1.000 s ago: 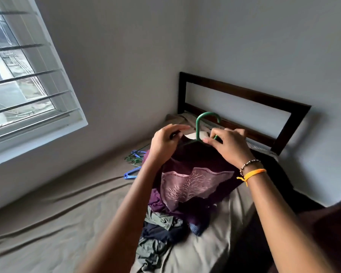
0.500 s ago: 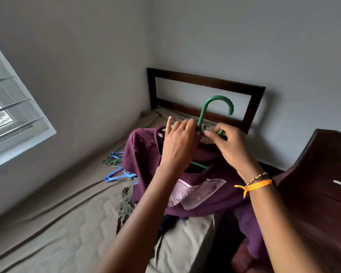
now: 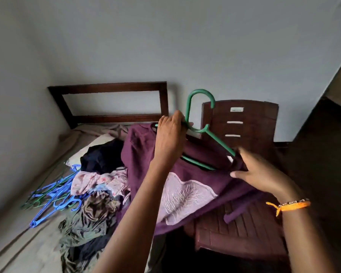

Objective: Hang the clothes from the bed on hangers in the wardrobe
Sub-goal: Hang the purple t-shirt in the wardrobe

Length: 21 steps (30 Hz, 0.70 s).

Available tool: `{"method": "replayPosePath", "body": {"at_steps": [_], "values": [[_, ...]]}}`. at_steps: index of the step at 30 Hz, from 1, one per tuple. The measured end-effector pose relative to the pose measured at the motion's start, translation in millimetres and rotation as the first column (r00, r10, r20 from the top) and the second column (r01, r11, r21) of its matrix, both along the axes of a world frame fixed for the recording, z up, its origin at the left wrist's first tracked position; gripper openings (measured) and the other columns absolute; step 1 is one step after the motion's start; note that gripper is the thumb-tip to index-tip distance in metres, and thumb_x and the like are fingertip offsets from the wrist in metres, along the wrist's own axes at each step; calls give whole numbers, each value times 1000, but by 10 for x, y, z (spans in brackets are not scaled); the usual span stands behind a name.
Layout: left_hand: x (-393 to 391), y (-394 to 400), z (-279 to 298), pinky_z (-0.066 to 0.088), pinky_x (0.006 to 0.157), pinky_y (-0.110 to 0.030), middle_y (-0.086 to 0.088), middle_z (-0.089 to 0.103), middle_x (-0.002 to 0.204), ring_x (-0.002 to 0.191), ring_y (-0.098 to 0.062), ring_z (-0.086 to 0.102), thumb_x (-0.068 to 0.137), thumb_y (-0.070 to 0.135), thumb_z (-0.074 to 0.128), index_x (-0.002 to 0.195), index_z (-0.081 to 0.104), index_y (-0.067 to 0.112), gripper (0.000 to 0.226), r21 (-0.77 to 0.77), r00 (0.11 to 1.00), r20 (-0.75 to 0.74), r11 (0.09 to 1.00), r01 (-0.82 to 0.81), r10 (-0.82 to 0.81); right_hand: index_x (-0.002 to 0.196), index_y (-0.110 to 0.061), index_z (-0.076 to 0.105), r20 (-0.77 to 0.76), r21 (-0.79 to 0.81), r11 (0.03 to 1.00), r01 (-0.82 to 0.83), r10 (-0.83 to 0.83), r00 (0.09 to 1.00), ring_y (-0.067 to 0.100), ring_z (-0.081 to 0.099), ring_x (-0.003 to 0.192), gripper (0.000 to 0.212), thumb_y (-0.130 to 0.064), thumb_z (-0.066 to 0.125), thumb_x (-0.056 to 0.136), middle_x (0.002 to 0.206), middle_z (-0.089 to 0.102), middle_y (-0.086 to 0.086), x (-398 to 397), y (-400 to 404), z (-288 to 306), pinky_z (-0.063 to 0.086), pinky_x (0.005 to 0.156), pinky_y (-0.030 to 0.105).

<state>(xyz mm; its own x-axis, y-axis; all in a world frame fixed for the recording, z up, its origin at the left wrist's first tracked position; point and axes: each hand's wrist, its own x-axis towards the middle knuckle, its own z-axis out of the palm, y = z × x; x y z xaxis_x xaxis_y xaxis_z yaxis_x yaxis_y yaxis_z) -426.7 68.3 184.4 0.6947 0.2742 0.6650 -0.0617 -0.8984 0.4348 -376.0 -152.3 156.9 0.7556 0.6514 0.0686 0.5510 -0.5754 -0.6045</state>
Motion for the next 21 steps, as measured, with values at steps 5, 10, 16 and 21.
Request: {"method": "replayPosePath", "body": {"at_steps": [5,10,16,21], "values": [[-24,-1105,93,31,60,-35,-18,60,72,67,-38,51,77,17,44,79,49,3,15,-9,974,-9,974,227,-227,95,-19,55,305,379,918,116,-243,921,11,58,74,14,-26,64,87,80,61,-9,-460,-598,308,43,69,17],[-190,-2062,126,45,73,-36,-3,57,85,80,-24,55,73,8,68,88,57,3,19,-214,896,5,875,434,-443,88,-16,62,375,484,810,329,-532,759,26,62,72,27,-38,46,92,77,66,4,-801,-1548,268,48,60,42],[-169,-2884,-197,37,90,-37,-3,68,100,95,-28,61,80,39,59,110,68,20,37,-13,821,-191,838,545,-537,73,-9,56,211,534,671,514,-695,688,9,41,56,37,-41,47,89,57,45,-4,-1304,-3118,135,36,57,36],[-221,-4147,-268,41,72,-13,23,58,74,73,7,58,89,20,58,80,65,17,11,-237,409,-201,450,861,-890,66,-18,55,138,491,553,673,-812,567,6,43,57,33,-44,48,85,58,49,4,-1999,-4336,147,33,57,24]]}}
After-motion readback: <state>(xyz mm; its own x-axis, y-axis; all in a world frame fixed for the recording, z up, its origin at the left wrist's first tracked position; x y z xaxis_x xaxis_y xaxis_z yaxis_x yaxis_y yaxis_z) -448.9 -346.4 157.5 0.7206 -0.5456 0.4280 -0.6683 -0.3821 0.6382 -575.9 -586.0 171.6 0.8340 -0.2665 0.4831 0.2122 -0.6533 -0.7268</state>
